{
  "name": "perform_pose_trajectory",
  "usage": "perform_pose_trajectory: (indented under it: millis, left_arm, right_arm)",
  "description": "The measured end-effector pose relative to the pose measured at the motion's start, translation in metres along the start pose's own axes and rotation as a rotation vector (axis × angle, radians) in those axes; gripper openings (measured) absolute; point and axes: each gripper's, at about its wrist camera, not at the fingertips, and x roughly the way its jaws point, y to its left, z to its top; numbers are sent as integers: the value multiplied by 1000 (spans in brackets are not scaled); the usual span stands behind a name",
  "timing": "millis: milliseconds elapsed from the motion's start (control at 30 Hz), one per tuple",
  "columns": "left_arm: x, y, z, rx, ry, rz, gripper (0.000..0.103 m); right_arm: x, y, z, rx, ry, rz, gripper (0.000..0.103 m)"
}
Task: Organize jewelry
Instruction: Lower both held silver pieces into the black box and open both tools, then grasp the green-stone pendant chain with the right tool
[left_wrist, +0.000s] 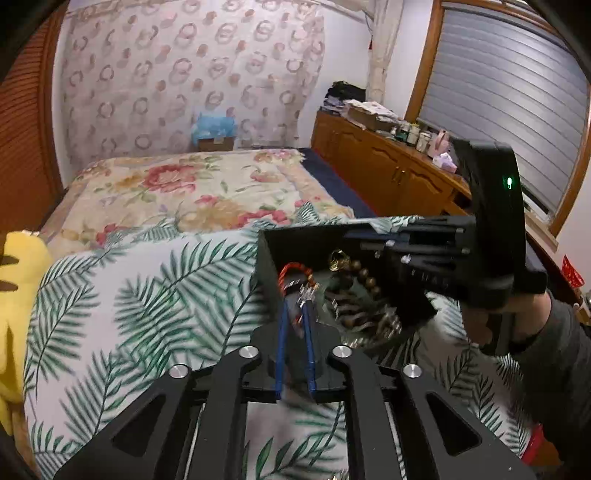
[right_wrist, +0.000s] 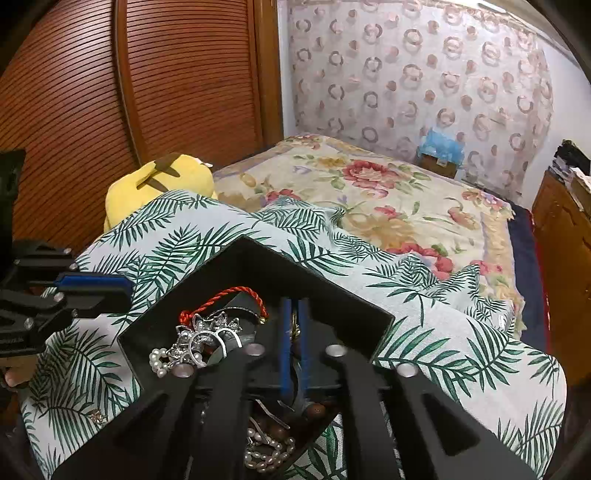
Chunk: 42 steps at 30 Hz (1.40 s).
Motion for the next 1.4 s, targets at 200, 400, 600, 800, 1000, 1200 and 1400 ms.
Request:
perform_pose_trajectory:
  millis: [200,400,600,800,1000,1200,1400]
  left_arm:
    - [-13,8,-25,-9,18,37,49]
    - [-25,12,-42,-16,-8,60,85]
    - [-27,4,-62,32,12,134,95]
    - [-27,5,-78,36,56,145,95]
    - [-35,6,-89,37,64,143,95]
    - [-38,10,-95,33,78,156,95]
    - [-35,9,-100,39,90,161,95]
  right_arm:
    - [-27,9,-10,21,-50,-15,35]
    - [-57,42,-39,-12,-59,4,35]
    - [-70,72,-72,-21,-15,37,35]
    - [-68,104,-100,-51,40,80,35]
    - [-64,131,-115,-68,80,122,35]
    - [-55,146,-120,-95,126,119,35]
    - [-52,147,-123,-111,136,96,33]
